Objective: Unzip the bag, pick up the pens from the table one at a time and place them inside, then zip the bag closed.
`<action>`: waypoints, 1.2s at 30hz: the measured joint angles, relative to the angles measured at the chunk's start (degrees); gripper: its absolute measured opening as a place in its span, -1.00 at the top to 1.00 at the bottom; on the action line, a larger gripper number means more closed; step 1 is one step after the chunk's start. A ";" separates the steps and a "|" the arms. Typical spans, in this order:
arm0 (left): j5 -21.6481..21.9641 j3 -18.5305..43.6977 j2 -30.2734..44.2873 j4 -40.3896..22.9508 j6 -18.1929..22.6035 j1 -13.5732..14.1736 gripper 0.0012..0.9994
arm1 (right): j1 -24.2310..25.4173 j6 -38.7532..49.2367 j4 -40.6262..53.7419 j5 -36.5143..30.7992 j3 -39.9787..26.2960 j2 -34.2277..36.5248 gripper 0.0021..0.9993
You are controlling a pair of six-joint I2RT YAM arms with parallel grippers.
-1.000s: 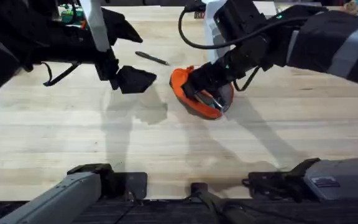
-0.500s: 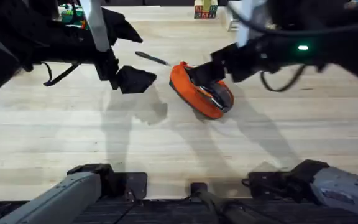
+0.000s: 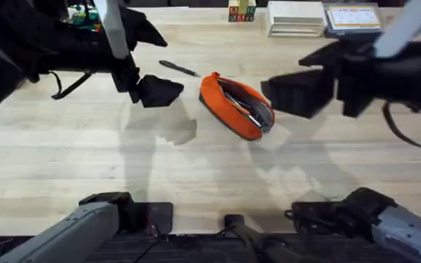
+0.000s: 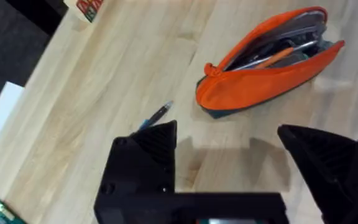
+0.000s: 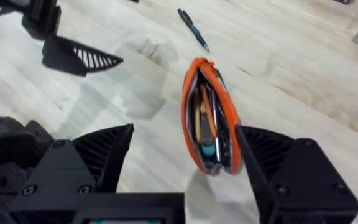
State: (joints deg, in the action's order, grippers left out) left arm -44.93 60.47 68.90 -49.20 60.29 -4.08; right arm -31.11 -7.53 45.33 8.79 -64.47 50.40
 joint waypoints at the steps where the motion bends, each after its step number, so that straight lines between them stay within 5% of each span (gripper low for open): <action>1: 0.07 0.00 0.00 0.35 0.00 0.00 -0.99 | 0.00 0.00 0.88 -0.35 0.00 -0.66 -1.00; 18: 9.40 0.94 1.21 4.83 4.39 0.02 -0.98 | 0.01 0.01 3.55 -3.64 0.00 -3.79 -1.00; 36: 19.38 18.66 27.38 5.25 6.86 3.43 -0.98 | 0.02 0.00 3.36 -3.66 0.00 -3.79 -1.00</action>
State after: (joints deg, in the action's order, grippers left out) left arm -25.55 79.13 96.29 -43.95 67.16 -0.64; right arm -31.09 -7.53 48.69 5.13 -64.47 46.61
